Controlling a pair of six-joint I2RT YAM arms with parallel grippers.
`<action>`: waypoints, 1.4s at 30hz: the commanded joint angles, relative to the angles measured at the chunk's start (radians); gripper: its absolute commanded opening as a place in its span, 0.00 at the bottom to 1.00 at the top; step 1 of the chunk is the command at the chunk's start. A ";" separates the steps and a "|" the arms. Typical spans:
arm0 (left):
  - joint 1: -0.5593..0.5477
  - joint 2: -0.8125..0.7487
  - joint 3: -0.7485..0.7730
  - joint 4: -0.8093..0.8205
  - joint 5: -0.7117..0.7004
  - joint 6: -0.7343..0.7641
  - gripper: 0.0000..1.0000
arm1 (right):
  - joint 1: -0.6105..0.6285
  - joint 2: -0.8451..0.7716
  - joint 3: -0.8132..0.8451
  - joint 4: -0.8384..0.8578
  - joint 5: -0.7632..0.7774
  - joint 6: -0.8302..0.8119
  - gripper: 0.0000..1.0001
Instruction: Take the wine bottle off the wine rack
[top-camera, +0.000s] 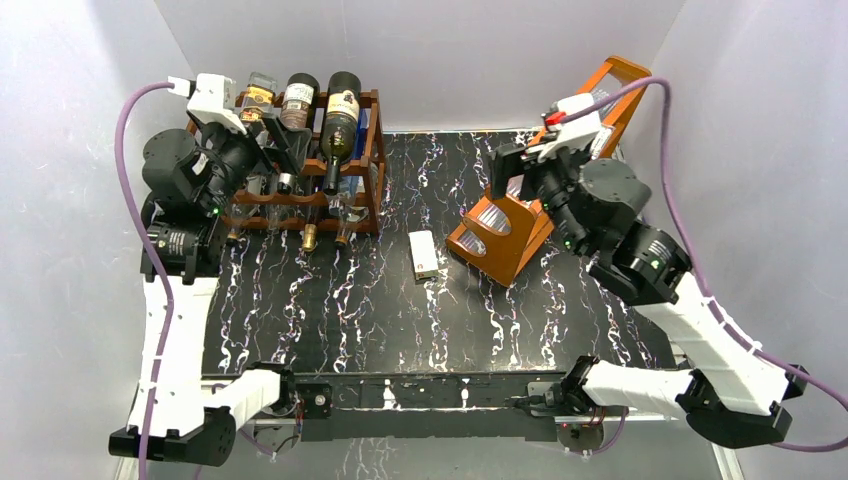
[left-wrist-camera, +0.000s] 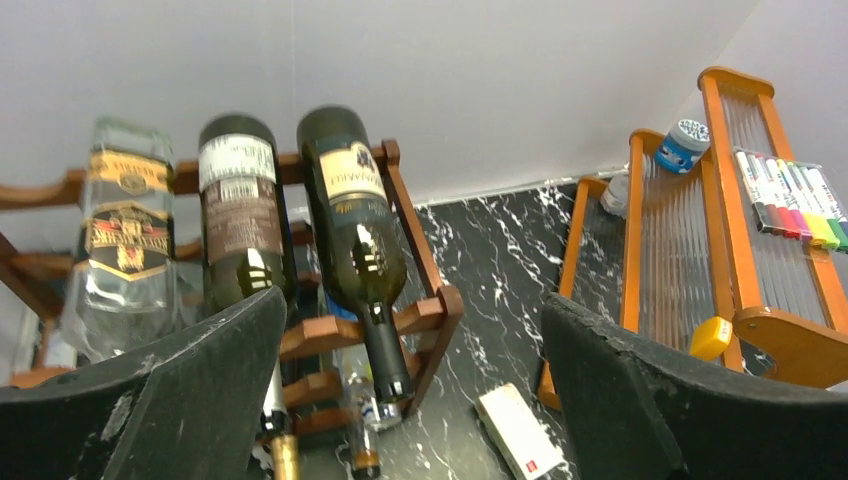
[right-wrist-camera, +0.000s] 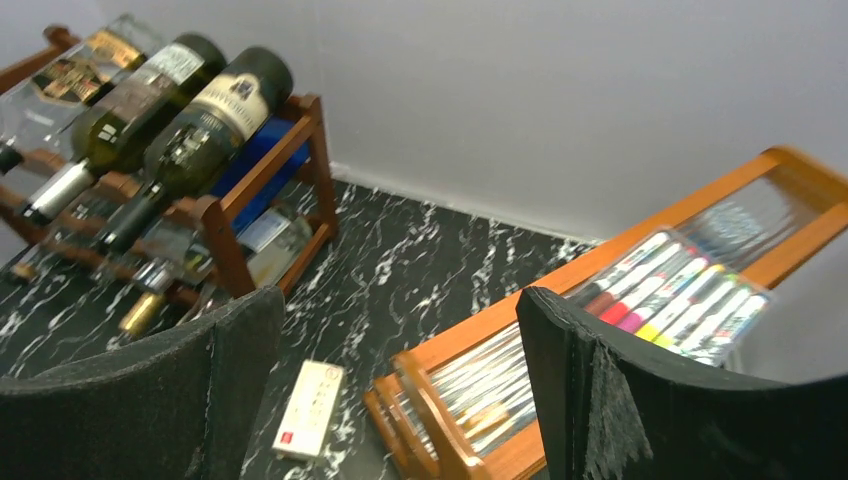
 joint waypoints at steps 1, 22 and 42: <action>0.041 -0.008 -0.048 -0.012 0.070 -0.094 0.98 | 0.053 0.027 -0.010 -0.006 0.024 0.085 0.98; 0.124 0.024 -0.129 -0.169 0.119 -0.173 0.98 | 0.161 0.100 -0.110 -0.032 -0.158 0.180 0.98; 0.083 0.362 0.226 -0.289 0.167 -0.175 0.98 | 0.166 0.099 -0.164 -0.039 -0.194 0.224 0.98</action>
